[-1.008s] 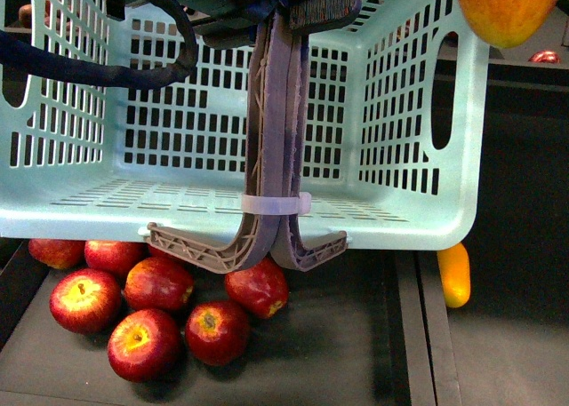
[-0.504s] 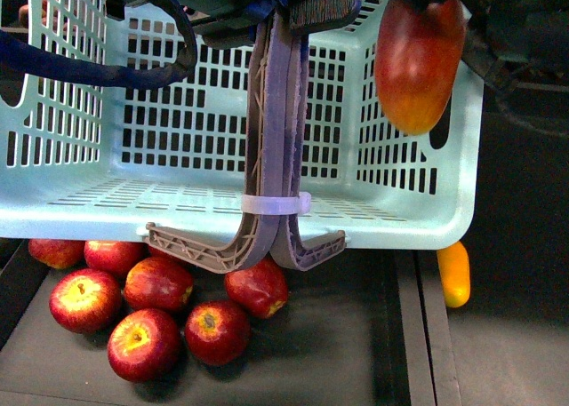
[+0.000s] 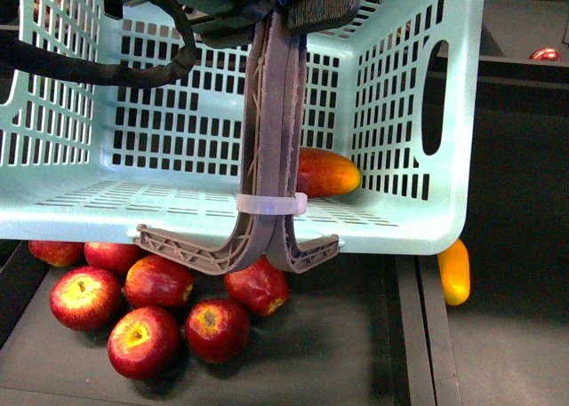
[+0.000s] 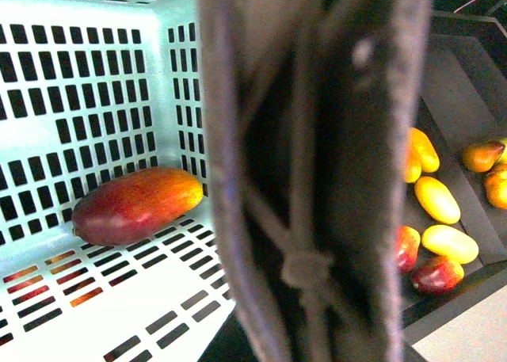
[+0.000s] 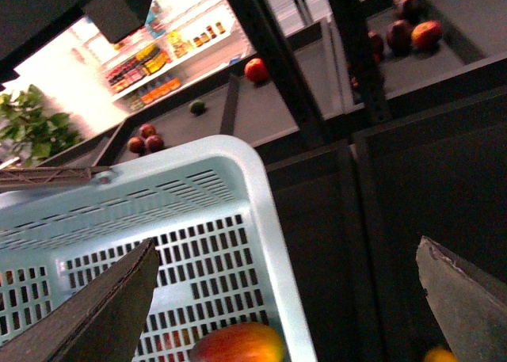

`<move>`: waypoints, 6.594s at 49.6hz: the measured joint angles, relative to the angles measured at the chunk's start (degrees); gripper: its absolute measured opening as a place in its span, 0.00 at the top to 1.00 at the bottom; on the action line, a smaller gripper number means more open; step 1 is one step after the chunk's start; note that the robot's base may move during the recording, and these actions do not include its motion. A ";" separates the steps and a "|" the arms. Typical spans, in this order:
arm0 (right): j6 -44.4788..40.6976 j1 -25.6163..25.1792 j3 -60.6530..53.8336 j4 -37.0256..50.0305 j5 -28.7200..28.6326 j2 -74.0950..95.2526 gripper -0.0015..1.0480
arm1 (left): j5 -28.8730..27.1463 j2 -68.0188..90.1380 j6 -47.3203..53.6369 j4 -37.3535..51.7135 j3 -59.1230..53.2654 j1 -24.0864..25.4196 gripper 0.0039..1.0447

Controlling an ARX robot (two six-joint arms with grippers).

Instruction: Pick mango and avocado into basket

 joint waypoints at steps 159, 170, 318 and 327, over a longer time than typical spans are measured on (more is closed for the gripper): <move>-28.50 -5.70 -22.43 -36.72 -0.35 -66.12 0.07 | 0.13 0.00 0.00 0.00 0.13 -0.04 0.95; -28.48 -5.70 -22.43 -36.74 -0.24 -66.12 0.07 | -0.13 -0.13 0.02 0.00 0.13 -0.04 0.95; -73.16 -18.29 78.82 -15.69 -21.73 100.78 0.08 | -0.04 -0.24 0.07 0.00 0.13 0.11 0.95; -72.13 -17.86 77.59 -15.06 -21.53 100.78 0.19 | 0.13 -0.24 0.04 0.00 0.13 0.11 0.95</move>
